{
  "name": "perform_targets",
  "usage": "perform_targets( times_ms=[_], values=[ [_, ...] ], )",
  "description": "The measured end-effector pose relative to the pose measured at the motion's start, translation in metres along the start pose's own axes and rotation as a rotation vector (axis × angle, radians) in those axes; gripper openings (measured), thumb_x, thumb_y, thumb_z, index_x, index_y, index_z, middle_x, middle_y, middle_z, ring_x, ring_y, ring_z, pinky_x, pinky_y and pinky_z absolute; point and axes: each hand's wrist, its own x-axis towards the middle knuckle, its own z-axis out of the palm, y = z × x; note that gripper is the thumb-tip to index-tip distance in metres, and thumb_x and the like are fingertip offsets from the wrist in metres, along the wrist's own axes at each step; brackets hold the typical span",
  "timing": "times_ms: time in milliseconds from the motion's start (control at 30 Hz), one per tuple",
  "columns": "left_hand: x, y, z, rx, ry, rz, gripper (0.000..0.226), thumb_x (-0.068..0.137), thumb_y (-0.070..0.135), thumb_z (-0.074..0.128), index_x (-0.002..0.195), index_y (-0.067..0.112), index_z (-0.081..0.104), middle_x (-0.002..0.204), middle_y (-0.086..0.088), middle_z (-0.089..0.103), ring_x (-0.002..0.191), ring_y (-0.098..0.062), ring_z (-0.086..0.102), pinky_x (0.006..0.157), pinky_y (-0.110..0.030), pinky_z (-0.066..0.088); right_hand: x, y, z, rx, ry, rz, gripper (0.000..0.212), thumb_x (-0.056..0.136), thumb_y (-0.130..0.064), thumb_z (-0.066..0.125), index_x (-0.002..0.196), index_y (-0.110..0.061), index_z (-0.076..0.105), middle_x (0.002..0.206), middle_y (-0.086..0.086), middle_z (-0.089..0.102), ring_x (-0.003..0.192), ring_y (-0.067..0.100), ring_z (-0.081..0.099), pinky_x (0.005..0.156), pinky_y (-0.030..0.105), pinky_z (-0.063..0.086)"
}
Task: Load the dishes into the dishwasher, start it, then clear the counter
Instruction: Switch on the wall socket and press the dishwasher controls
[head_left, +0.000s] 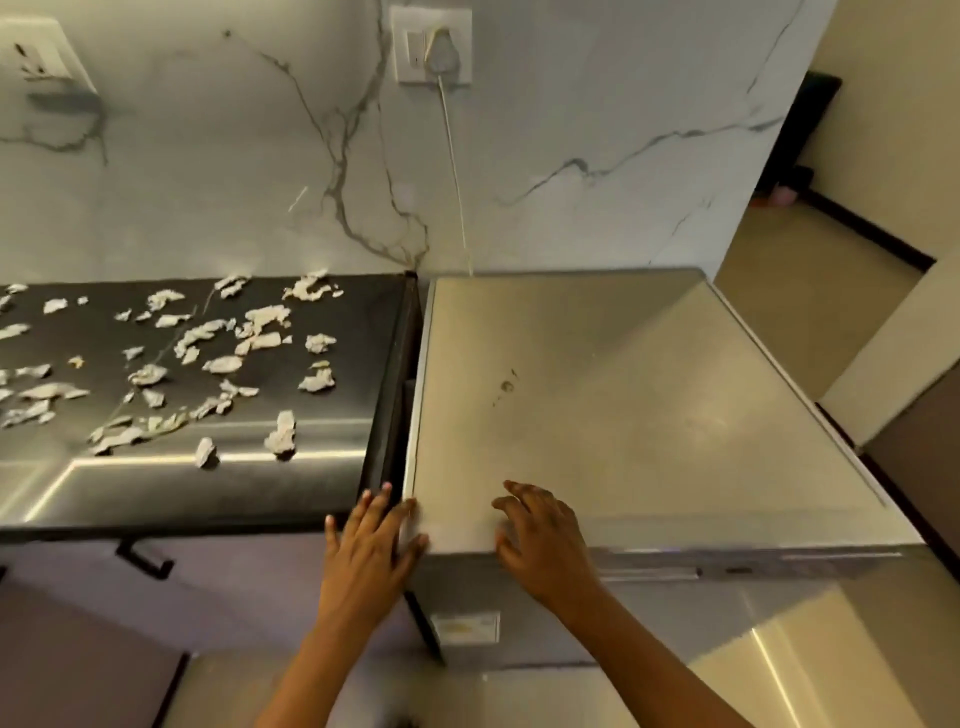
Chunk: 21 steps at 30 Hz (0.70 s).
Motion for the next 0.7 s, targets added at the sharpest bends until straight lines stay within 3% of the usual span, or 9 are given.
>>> perform_targets(
  times_ms=[100,267,367,467,700],
  values=[
    [-0.013,-0.016,-0.009,0.065,0.071,-0.092,0.085,0.08,0.075,0.016,0.146,0.026,0.032,0.157,-0.005,0.02,0.146,-0.023,0.008,0.114,-0.05,0.005,-0.018,-0.015,0.006,0.033,-0.078,-0.014,0.037,0.088,-0.031,0.051,0.122,-0.018,0.057,0.14,0.005,0.048,0.13,0.023,0.044,0.107,0.044,0.032],
    [-0.016,-0.044,-0.004,0.078,0.157,-0.105,0.08,0.087,0.071,0.008,0.15,0.023,0.021,0.157,-0.002,0.021,0.146,-0.018,0.005,0.118,-0.05,0.009,-0.021,-0.037,0.018,-0.007,0.023,-0.011,0.038,0.08,-0.043,0.048,0.108,-0.024,0.065,0.113,-0.001,0.065,0.102,0.019,0.063,0.094,0.042,0.047],
    [-0.013,-0.056,0.012,0.079,0.302,-0.04,0.068,0.092,0.06,0.024,0.148,0.021,0.028,0.154,-0.004,0.029,0.145,-0.022,0.014,0.118,-0.048,0.01,-0.024,-0.033,0.035,0.005,0.173,-0.042,0.042,0.085,-0.045,0.044,0.115,-0.021,0.063,0.114,-0.001,0.064,0.105,0.017,0.058,0.1,0.037,0.033],
    [-0.004,-0.067,0.029,0.12,0.523,0.059,0.058,0.093,0.05,0.036,0.141,0.017,0.04,0.145,-0.008,0.041,0.139,-0.026,0.028,0.115,-0.047,0.014,-0.022,-0.022,0.047,-0.002,0.313,-0.137,0.043,0.089,-0.042,0.044,0.121,-0.019,0.061,0.117,0.0,0.064,0.107,0.018,0.057,0.096,0.034,0.032],
    [0.019,-0.083,0.076,0.129,0.921,0.13,0.048,0.095,0.046,0.041,0.133,0.017,0.046,0.137,-0.006,0.047,0.134,-0.024,0.033,0.115,-0.045,0.015,-0.019,-0.009,0.084,-0.096,0.6,-0.28,0.041,0.089,-0.04,0.042,0.114,-0.017,0.064,0.108,0.001,0.067,0.1,0.02,0.058,0.084,0.03,0.027]
  ],
)
